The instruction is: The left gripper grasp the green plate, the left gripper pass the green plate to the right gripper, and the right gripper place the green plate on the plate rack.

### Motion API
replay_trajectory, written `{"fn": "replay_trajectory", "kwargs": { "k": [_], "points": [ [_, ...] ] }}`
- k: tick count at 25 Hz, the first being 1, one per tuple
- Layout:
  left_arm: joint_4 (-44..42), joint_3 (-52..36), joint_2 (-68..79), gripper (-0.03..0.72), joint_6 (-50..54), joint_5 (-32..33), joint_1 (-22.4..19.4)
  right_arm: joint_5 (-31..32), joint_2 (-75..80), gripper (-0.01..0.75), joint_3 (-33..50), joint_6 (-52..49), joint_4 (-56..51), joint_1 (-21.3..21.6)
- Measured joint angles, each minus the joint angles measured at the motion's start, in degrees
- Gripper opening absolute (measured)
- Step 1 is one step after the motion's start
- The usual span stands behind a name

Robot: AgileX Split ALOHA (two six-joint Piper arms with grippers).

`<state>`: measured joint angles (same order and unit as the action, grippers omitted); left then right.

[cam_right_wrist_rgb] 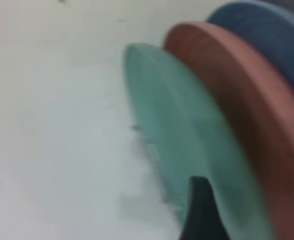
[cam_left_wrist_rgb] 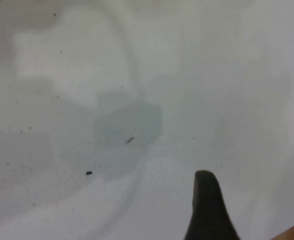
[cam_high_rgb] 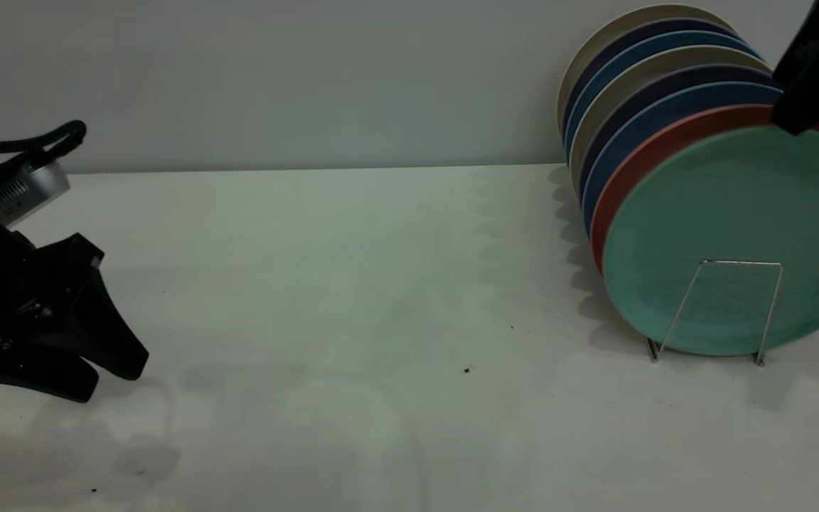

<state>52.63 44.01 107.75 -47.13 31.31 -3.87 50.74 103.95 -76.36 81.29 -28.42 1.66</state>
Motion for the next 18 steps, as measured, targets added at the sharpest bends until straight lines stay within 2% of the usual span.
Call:
{"fn": "replay_trajectory", "kwargs": {
  "k": [3,5,9,12,15,18],
  "points": [
    [-3.9,1.4,0.0,0.508,2.8,0.4,0.0,4.8,-0.8,0.527,0.0,-8.7,0.0,0.0],
    [-12.0,4.0,0.0,0.507,8.6,2.3,0.0,6.6,-2.3,0.527,0.0,-19.0,0.0,0.0],
    [-30.7,12.9,0.0,0.507,26.5,10.6,0.0,9.6,-6.8,0.527,-0.2,-46.2,2.7,0.0],
    [-41.8,19.9,-0.1,0.507,36.7,18.6,0.0,13.4,-9.6,0.527,-0.3,-59.5,8.4,0.0],
    [-45.4,24.3,-1.6,0.507,40.4,24.7,0.0,17.8,-12.5,0.527,-0.3,-65.9,13.3,0.0],
    [-44.8,25.2,-6.6,0.507,39.0,26.6,0.0,19.0,-16.8,0.527,-0.2,-69.5,17.4,0.0]
  ]
}}
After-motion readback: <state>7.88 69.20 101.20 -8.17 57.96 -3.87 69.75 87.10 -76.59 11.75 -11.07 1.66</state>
